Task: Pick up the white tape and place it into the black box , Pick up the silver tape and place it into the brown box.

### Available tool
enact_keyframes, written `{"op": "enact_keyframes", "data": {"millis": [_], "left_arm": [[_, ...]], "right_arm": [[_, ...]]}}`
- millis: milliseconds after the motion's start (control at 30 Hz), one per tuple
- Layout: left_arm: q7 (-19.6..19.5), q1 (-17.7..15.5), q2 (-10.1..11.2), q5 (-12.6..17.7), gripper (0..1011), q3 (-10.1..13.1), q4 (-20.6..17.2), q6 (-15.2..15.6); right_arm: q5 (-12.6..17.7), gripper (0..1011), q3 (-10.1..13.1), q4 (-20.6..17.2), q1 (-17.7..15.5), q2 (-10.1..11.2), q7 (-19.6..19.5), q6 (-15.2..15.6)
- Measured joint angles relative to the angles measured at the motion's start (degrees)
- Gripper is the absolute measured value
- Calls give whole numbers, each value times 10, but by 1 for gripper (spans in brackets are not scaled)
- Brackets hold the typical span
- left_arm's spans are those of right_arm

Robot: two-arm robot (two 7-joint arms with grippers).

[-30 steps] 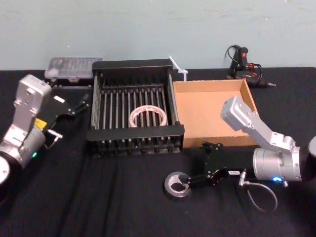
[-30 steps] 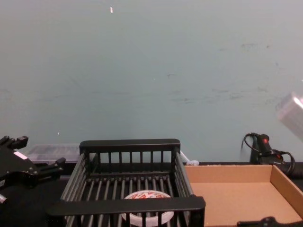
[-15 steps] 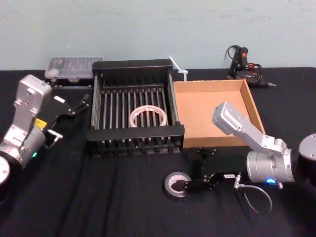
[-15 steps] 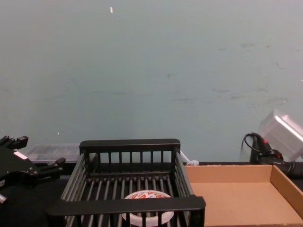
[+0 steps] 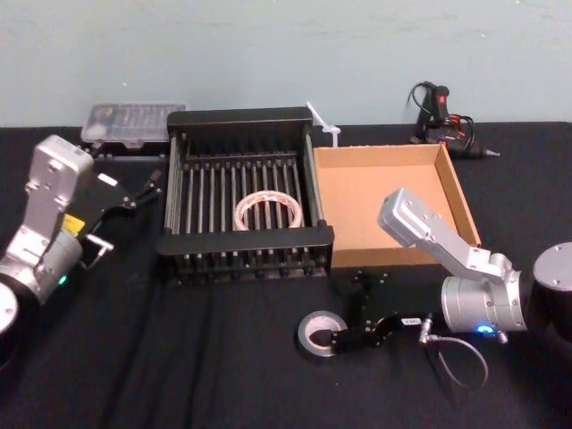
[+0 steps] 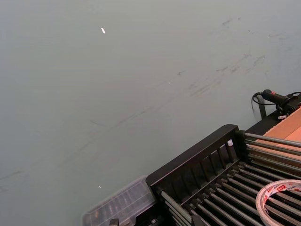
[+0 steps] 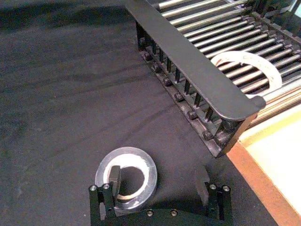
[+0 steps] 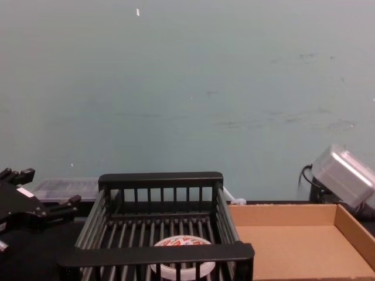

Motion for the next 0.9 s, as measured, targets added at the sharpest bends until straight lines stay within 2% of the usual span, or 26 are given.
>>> {"op": "enact_keyframes", "data": {"millis": [467,900], "left_arm": [[0,0,0,0,1001,0,0,0],[0,0,0,0,1001,0,0,0]], "right_arm": [[0,1002,-3,16,6,-9,1,3],[0,1002,-3,16,6,-9,1,3]]}}
